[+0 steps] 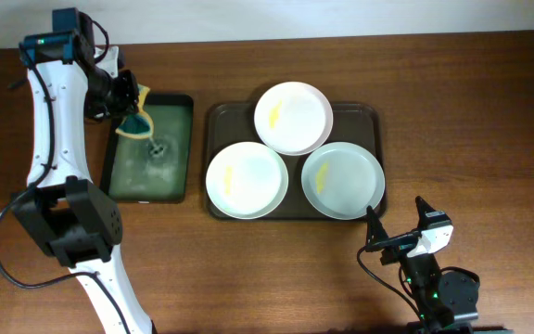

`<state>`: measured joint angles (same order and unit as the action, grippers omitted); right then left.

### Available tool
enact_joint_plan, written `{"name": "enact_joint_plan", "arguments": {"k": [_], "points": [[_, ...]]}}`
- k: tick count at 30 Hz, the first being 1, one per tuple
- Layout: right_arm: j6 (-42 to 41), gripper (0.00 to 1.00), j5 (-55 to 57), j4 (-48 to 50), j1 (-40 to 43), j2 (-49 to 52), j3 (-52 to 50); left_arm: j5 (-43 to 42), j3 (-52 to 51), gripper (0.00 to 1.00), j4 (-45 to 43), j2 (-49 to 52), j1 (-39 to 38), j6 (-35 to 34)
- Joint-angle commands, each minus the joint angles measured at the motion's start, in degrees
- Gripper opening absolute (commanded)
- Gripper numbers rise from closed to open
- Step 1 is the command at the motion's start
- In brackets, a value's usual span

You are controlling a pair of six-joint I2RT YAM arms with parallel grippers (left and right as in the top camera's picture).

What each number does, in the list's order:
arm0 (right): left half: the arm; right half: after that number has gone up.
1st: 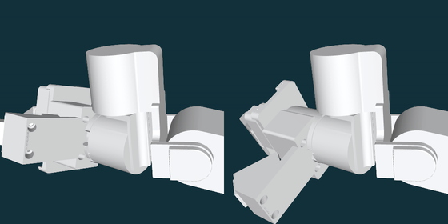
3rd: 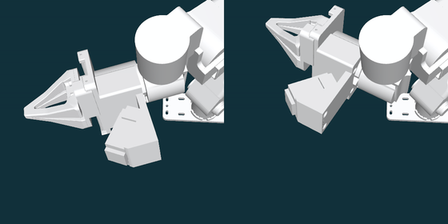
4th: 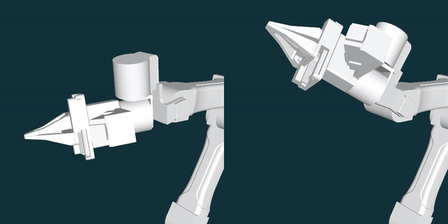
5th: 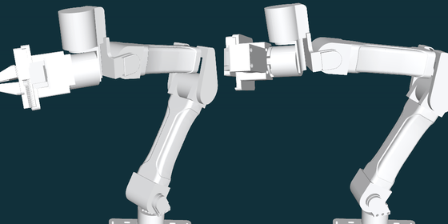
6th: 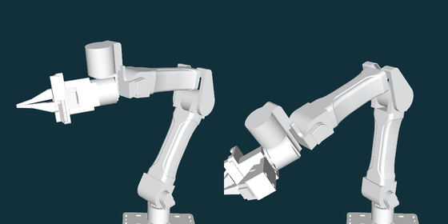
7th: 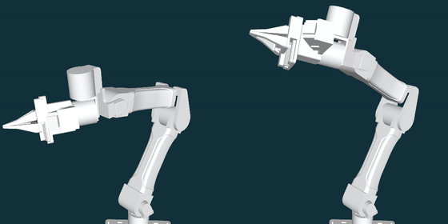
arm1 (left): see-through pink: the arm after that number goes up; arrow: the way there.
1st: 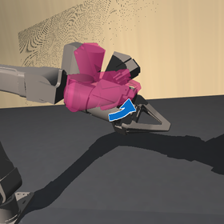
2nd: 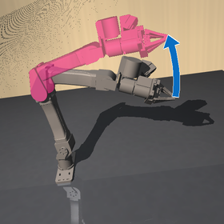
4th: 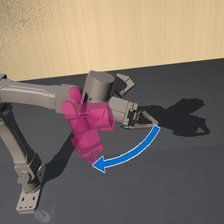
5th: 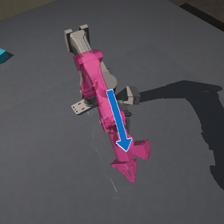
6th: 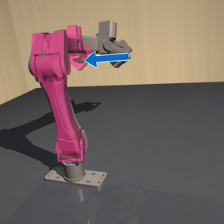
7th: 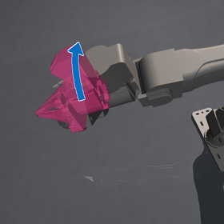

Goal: Clean dirty plates on tray and stack at the side
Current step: 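Lift the sponge out of the water and hold it above the tray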

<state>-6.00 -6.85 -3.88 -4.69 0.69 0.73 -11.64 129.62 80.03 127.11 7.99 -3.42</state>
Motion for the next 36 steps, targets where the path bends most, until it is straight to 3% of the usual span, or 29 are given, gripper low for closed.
{"name": "enact_joint_plan", "arguments": {"k": [1, 4, 7, 12, 19, 23, 30, 36], "points": [[0.00, 0.98, 0.48, -0.20, 0.26, -0.37, -0.42, 3.13, -3.48, 0.00, -4.66, -1.09, 0.04, 0.26], [0.00, 0.98, 0.48, -0.20, 0.26, -0.37, -0.42, 3.08, -11.19, 0.00, -12.17, -1.09, 0.04, -1.09], [0.00, 0.98, 0.48, -0.20, 0.26, -0.37, -0.42, 2.27, -18.84, 0.00, -18.84, -1.09, 0.57, -7.37], [0.00, 0.98, 0.48, -0.20, 0.26, -0.37, -0.42, -7.37, -18.12, 0.00, -19.10, -1.46, 3.54, -9.38], [0.00, 0.99, 0.48, -0.20, 0.26, -0.37, -0.42, -37.03, -16.41, 0.00, -18.91, -2.01, 9.20, -9.40], [0.00, 0.98, 0.48, -0.20, 0.26, -0.37, -0.42, -43.43, -16.41, 0.00, -18.73, -2.01, 11.47, -10.54], [0.00, 0.98, 0.48, -0.20, 0.26, -0.37, -0.42, -48.74, -16.41, 0.00, -18.73, -2.01, 13.97, -23.87], [0.00, 0.98, 0.48, -0.20, 0.26, -0.37, -0.42, -58.40, -16.41, 0.00, -18.75, -2.01, 14.88, -24.44]]}}
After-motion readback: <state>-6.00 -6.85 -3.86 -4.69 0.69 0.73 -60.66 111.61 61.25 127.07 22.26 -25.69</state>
